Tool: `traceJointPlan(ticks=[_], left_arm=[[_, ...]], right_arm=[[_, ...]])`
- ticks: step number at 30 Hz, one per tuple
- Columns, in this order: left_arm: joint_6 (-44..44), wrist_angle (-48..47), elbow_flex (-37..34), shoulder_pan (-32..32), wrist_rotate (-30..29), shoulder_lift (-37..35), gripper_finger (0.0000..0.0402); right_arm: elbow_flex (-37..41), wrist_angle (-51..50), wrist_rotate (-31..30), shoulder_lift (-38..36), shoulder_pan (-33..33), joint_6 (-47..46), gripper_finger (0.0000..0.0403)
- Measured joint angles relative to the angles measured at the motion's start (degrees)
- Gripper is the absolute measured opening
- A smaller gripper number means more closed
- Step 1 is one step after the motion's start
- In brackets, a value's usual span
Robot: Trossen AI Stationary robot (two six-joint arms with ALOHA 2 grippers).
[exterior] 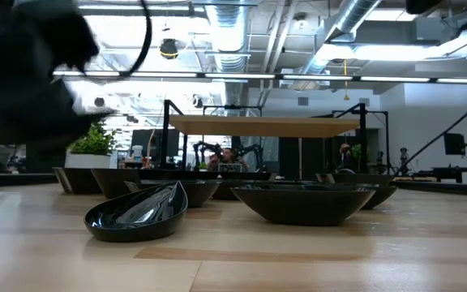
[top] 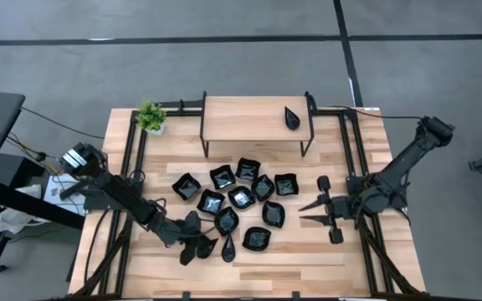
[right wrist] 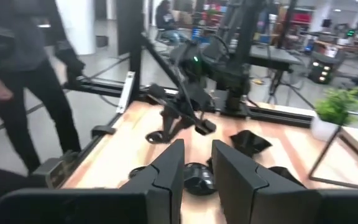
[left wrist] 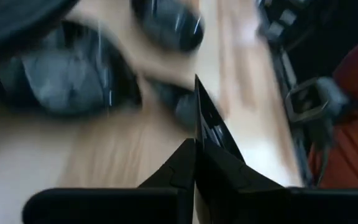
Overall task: Pick & Place Mini shaped plates
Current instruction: Stack the black drop shaped plate on top of the black drop shaped plate on the shelf
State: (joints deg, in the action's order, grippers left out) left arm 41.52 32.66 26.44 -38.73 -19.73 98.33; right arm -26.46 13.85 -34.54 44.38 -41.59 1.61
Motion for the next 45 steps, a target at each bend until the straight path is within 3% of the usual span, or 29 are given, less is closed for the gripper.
traceJointPlan(ticks=[7,11,21,26,33,40,45], left_arm=[[-14.9,5.4,0.0,2.2,-11.4,-10.3,0.0025],[-24.1,14.6,0.2,5.7,-12.4,-11.8,0.0025],[-36.6,20.3,10.8,17.6,-11.7,-5.0,0.0025],[-42.9,20.5,18.1,20.5,-11.5,1.2,0.0025],[-44.2,20.6,23.6,22.8,-11.6,5.7,0.0025],[-44.2,20.8,24.1,22.8,-11.6,5.3,0.0025],[-44.3,20.8,24.1,24.1,-11.7,5.3,0.0025]], right_arm=[[0.0,1.5,0.0,1.0,4.3,-1.8,0.0077],[0.0,5.2,0.2,4.4,6.4,-2.7,0.0077],[-0.1,19.2,0.0,17.7,12.2,-3.0,0.0077],[-3.2,14.3,-1.4,21.5,13.3,-3.1,0.0074],[-9.0,6.2,-15.3,23.6,11.5,-0.4,0.0062],[-11.8,5.9,-21.1,23.6,10.8,2.0,0.006],[-12.4,5.9,-21.0,23.6,11.4,2.9,0.0074]])
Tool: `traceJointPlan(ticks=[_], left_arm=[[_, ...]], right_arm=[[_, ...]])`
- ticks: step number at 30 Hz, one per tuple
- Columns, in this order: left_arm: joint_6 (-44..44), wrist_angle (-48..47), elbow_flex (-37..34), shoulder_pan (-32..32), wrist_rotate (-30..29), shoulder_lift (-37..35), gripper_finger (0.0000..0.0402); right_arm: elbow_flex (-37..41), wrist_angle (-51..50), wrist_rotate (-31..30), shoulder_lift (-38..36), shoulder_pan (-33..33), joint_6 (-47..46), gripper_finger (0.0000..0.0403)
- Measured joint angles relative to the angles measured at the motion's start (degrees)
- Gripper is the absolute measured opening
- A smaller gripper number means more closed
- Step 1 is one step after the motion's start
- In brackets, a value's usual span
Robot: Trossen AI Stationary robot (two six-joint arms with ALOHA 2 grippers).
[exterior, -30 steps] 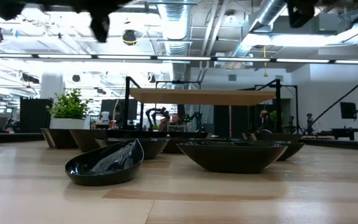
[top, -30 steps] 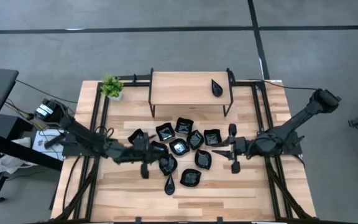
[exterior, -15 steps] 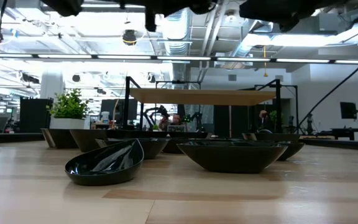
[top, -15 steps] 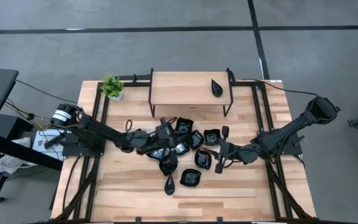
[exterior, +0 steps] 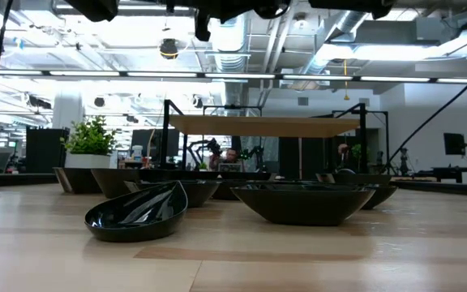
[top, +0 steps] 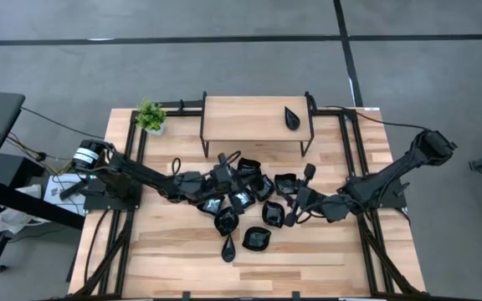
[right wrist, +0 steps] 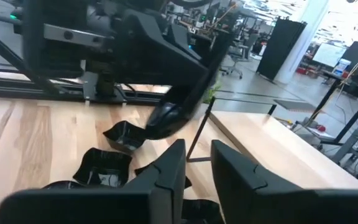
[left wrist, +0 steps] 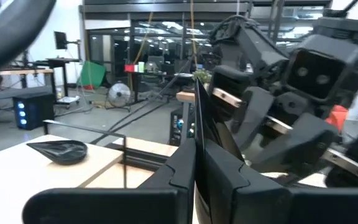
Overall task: Pick & Place Mini shaped plates
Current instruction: Stack the black drop shaped plate on top of the black drop shaped plate on the shelf
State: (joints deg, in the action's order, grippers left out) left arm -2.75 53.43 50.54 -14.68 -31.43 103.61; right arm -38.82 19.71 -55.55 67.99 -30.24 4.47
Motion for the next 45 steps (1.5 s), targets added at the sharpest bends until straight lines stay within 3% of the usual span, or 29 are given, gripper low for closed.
traceJointPlan(ticks=[12,16,23,36,45], left_arm=[[0.0,-0.5,0.0,2.0,4.6,0.0,0.0025],[0.0,-0.6,0.0,1.9,4.5,0.0,0.0025],[0.0,-0.7,0.0,1.9,1.2,0.0,0.0025],[-1.4,-1.7,0.0,2.0,-0.4,0.0,0.0025],[-1.4,-1.6,0.0,2.0,-0.5,0.0,0.0025]], right_arm=[[-0.1,0.3,0.1,0.0,3.6,-1.9,0.0188],[-0.1,2.4,4.1,0.0,5.0,-2.9,0.0206],[-0.1,3.5,7.4,0.0,7.2,-7.4,0.0202],[-0.1,3.5,7.6,0.0,6.2,-7.8,0.0162],[0.0,3.3,7.8,0.0,5.6,-7.6,0.0167]])
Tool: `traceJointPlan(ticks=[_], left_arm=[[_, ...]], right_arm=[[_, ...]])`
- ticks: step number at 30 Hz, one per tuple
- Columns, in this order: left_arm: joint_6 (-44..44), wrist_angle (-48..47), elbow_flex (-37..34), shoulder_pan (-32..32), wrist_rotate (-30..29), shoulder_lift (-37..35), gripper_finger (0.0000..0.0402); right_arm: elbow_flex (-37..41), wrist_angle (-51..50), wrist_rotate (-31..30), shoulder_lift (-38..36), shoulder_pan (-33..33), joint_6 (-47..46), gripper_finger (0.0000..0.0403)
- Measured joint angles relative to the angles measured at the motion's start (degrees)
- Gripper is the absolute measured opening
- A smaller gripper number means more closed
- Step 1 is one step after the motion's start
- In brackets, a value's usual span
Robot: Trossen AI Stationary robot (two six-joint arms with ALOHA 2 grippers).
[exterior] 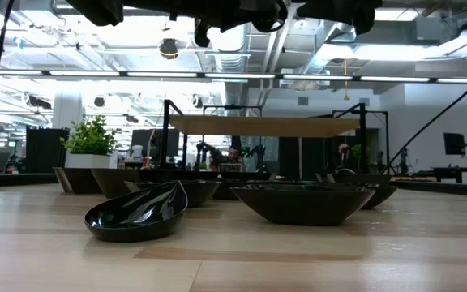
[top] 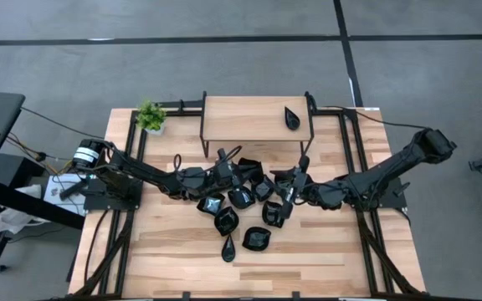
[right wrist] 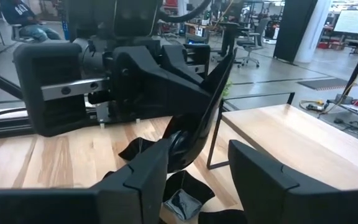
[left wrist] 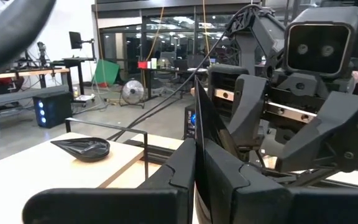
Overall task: Pick & Place Mini shaped plates
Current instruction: Stack the black drop shaped plate on top of the black drop shaped plate on the shelf
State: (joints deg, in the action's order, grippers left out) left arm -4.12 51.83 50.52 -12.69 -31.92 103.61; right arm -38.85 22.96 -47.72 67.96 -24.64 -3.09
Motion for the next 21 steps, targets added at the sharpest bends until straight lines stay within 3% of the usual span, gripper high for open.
traceJointPlan(ticks=[8,21], left_arm=[[0.0,0.1,0.0,0.0,0.0,0.0,0.0025],[0.1,0.1,0.0,0.0,0.0,0.0,0.0025]], right_arm=[[-0.1,1.3,6.3,2.2,2.3,-1.3,0.0178],[0.0,4.9,7.8,4.5,5.7,-1.3,0.0165]])
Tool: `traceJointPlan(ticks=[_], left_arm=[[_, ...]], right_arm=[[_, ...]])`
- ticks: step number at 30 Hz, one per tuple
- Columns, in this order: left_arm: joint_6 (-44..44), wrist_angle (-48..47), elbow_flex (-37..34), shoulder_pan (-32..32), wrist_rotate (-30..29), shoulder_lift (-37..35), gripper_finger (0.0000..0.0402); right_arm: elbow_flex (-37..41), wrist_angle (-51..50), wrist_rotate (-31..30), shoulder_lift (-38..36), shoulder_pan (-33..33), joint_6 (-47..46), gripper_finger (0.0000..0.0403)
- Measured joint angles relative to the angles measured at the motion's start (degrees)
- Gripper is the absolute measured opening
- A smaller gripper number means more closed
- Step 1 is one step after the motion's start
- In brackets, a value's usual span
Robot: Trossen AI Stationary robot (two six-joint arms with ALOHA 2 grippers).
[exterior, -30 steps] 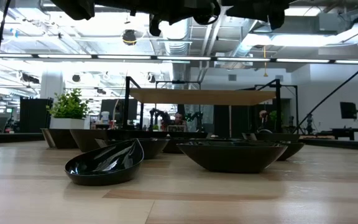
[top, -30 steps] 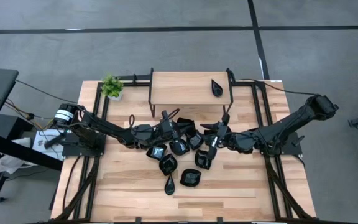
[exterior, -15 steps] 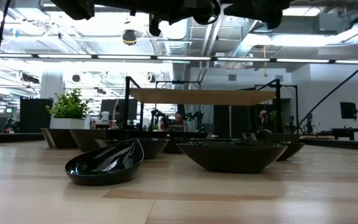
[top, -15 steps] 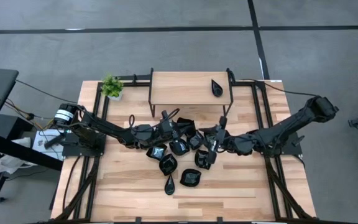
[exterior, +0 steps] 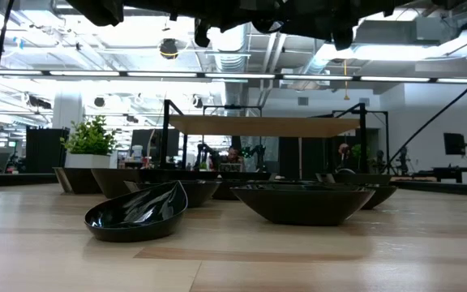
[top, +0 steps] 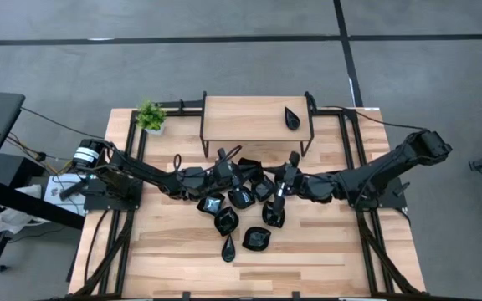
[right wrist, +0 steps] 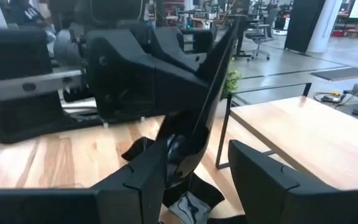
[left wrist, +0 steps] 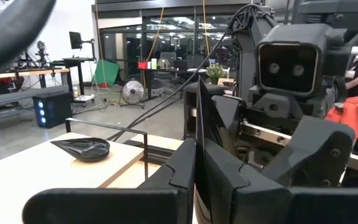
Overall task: Pick & Place Mini shaped plates
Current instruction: Stack the black drop shaped plate on top of the black drop shaped plate on the shelf
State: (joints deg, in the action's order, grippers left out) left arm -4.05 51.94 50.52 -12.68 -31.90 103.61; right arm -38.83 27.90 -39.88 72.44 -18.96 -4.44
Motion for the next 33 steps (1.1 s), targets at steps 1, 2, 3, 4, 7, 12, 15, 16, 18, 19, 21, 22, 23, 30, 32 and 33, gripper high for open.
traceJointPlan(ticks=[1,2,3,4,7,12,15,16,18,19,21,22,23,30,32,33], left_arm=[[0.0,0.0,0.0,0.0,0.0,0.0,0.0025],[0.0,0.0,0.0,0.0,0.1,0.0,0.0025],[0.0,0.0,0.0,0.0,0.2,0.0,0.0025],[0.0,0.0,0.0,0.0,0.2,0.0,0.0025],[0.0,0.1,0.0,0.0,0.2,0.0,0.0025],[0.0,0.2,0.0,0.0,0.2,0.0,0.0025],[0.0,0.2,0.0,0.0,0.2,0.0,0.0025],[0.0,0.2,0.0,0.0,0.3,0.0,0.0025],[0.0,0.2,0.0,0.0,0.3,0.0,0.0025],[0.0,0.2,0.0,0.0,0.3,0.0,0.0025],[0.0,0.3,0.0,0.0,0.3,0.0,0.0025],[0.0,0.2,0.0,0.0,0.3,0.0,0.0025],[0.0,0.1,0.0,0.0,0.3,0.0,0.0025],[0.0,0.1,0.0,0.0,0.3,0.0,0.0025],[0.0,0.1,0.0,0.0,0.2,0.0,0.0025],[0.0,0.1,0.0,0.0,0.2,0.0,0.0025]], right_arm=[[0.0,0.5,0.0,0.0,0.0,0.0,0.0163],[0.0,0.6,0.0,0.0,0.0,-0.1,0.016],[0.0,0.6,0.0,0.0,0.0,-0.1,0.0157],[0.0,0.5,0.0,0.0,0.0,-0.1,0.0154],[0.0,0.9,0.0,0.0,0.0,-0.1,0.014],[-0.6,1.3,-0.1,0.0,0.0,0.2,0.0118],[-1.4,1.3,-0.2,0.0,0.0,1.5,0.0112],[-1.5,1.3,-0.2,0.0,0.0,1.9,0.011],[-2.1,1.2,-0.2,0.0,-0.1,2.8,0.0109],[-2.4,1.2,-0.3,0.0,-0.1,3.1,0.0109],[-2.8,1.0,-0.3,0.0,-0.1,3.5,0.0108],[-3.0,0.7,-0.3,0.0,-0.1,3.5,0.0108],[-3.0,0.8,-0.4,0.0,-0.1,3.5,0.0108],[-3.0,-1.1,-0.6,0.0,-0.1,3.6,0.0108],[-3.0,-1.7,-0.6,-0.3,-0.1,5.0,0.0108],[-3.0,-2.4,-0.6,-0.6,-0.1,5.7,0.0108]])
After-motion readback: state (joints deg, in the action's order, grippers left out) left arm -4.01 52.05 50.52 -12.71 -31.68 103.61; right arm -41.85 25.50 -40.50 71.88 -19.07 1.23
